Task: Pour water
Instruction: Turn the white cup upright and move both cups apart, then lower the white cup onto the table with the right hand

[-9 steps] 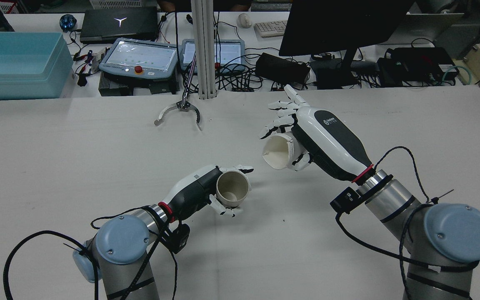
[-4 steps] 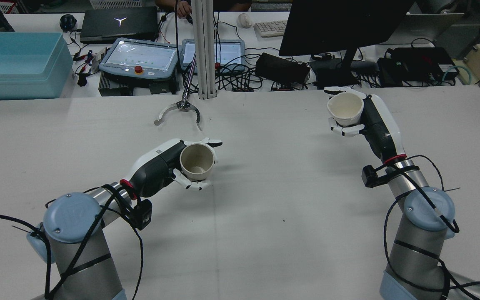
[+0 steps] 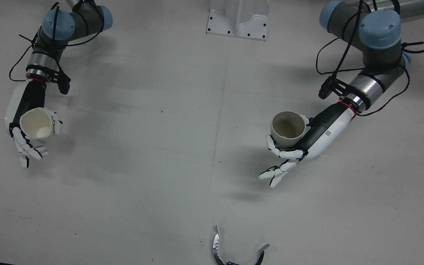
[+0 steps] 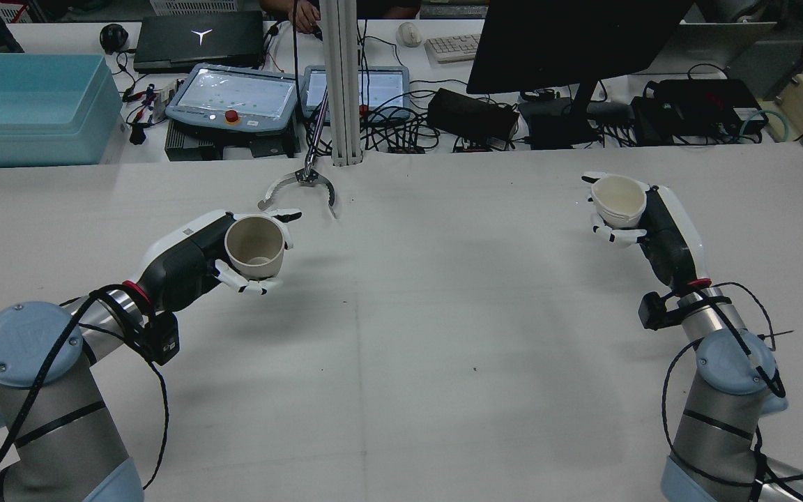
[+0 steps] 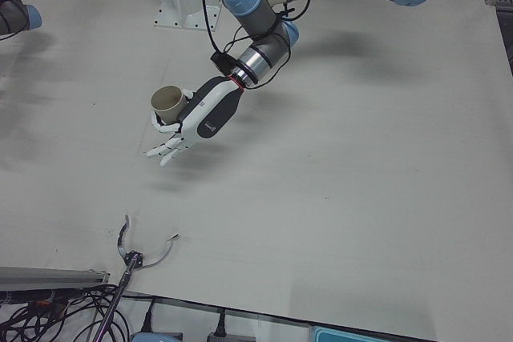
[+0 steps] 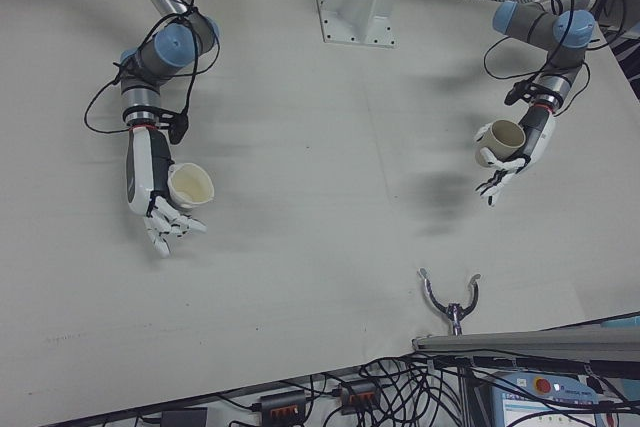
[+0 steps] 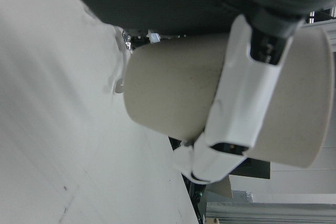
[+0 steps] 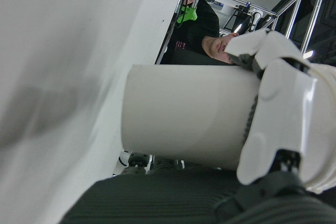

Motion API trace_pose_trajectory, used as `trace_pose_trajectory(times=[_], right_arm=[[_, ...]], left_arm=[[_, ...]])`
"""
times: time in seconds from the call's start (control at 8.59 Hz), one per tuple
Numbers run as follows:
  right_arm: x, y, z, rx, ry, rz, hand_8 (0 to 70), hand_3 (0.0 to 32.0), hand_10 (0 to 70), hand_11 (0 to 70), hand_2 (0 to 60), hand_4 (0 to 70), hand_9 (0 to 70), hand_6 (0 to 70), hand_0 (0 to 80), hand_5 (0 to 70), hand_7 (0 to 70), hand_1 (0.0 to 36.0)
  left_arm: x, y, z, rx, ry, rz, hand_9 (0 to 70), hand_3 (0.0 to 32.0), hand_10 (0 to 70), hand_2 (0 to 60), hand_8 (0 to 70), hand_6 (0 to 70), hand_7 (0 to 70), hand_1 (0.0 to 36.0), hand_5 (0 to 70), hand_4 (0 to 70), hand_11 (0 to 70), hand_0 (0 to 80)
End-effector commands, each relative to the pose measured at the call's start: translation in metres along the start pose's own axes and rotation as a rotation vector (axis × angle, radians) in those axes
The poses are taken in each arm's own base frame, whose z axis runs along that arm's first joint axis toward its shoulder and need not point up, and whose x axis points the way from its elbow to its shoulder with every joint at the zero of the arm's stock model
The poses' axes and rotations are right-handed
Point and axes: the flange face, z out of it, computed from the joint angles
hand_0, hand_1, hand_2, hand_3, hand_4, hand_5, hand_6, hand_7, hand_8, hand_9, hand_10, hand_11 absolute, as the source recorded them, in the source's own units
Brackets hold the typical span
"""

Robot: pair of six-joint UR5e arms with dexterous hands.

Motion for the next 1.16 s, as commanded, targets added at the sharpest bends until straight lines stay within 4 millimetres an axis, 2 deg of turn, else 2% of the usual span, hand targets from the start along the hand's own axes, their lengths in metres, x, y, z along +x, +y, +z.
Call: trace_pose_trajectory(times=[0.0, 0.12, 0.23, 0.35, 0.58, 0.81, 0.93, 1.05], right_arm=[[0.005, -0.070, -0.001, 0.038, -0.007, -0.036, 36.7, 0.0, 11.2, 17.1, 51.2, 70.0, 49.9, 38.0, 55.8, 11.9, 70.0, 25.7], [0.005, -0.060, 0.006, 0.026, -0.018, -0.020, 39.6, 0.0, 13.1, 19.7, 57.0, 70.0, 53.8, 38.6, 56.2, 12.0, 70.0, 26.5], [0.000, -0.053, 0.014, 0.019, -0.032, -0.010, 39.7, 0.0, 12.7, 19.1, 58.0, 70.0, 53.8, 38.3, 56.5, 12.0, 70.0, 27.0], [-0.005, -0.043, 0.020, 0.001, -0.035, 0.007, 38.9, 0.0, 12.1, 18.2, 58.0, 70.0, 52.6, 38.3, 56.9, 12.0, 70.0, 27.5], [-0.009, -0.041, 0.021, -0.004, -0.039, 0.015, 37.3, 0.0, 10.2, 15.6, 57.5, 70.0, 50.3, 39.8, 58.2, 12.3, 70.0, 28.3], [-0.009, -0.027, 0.028, -0.039, -0.056, 0.106, 37.0, 0.0, 9.9, 15.5, 53.8, 70.0, 49.0, 41.4, 60.8, 13.5, 69.6, 29.8], [-0.013, -0.014, 0.033, -0.062, -0.069, 0.147, 38.4, 0.0, 11.8, 18.2, 52.0, 70.0, 50.9, 39.1, 59.9, 13.2, 67.1, 28.9], [-0.008, -0.015, 0.027, -0.063, -0.057, 0.166, 39.1, 0.0, 11.9, 18.3, 52.1, 70.0, 51.8, 39.5, 59.3, 13.2, 67.8, 28.3]], left_arm=[[0.005, -0.004, -0.002, 0.005, 0.007, 0.001, 1.6, 0.0, 9.1, 60.0, 4.9, 11.5, 13.7, 36.0, 70.0, 70.0, 16.7, 80.0], [0.008, -0.005, -0.002, 0.007, 0.012, 0.001, 1.4, 0.0, 9.1, 60.0, 4.8, 11.3, 13.5, 36.0, 70.0, 70.0, 16.8, 80.0], [0.016, -0.007, -0.003, 0.010, 0.024, 0.004, 1.3, 0.0, 9.0, 60.0, 4.7, 11.2, 13.4, 36.0, 70.0, 70.0, 16.6, 80.0], [0.019, -0.007, -0.004, 0.007, 0.022, 0.005, 1.4, 0.0, 9.0, 60.0, 4.8, 11.5, 13.7, 36.0, 70.0, 70.0, 16.5, 80.0], [0.020, -0.009, -0.006, 0.008, 0.013, 0.008, 1.2, 0.0, 8.9, 60.0, 4.7, 11.1, 13.3, 36.0, 70.0, 70.0, 16.4, 80.0], [0.020, -0.009, -0.006, 0.008, 0.013, 0.008, 1.3, 0.0, 9.0, 60.0, 4.7, 11.1, 13.3, 36.0, 70.0, 70.0, 16.5, 80.0], [0.019, -0.011, -0.008, 0.012, 0.013, 0.009, 1.3, 0.0, 8.9, 60.0, 4.7, 10.9, 13.1, 36.0, 70.0, 70.0, 16.4, 80.0], [0.019, -0.011, -0.008, 0.012, 0.013, 0.009, 1.2, 0.0, 8.9, 60.0, 4.5, 10.5, 12.8, 36.0, 70.0, 70.0, 16.5, 80.0]])
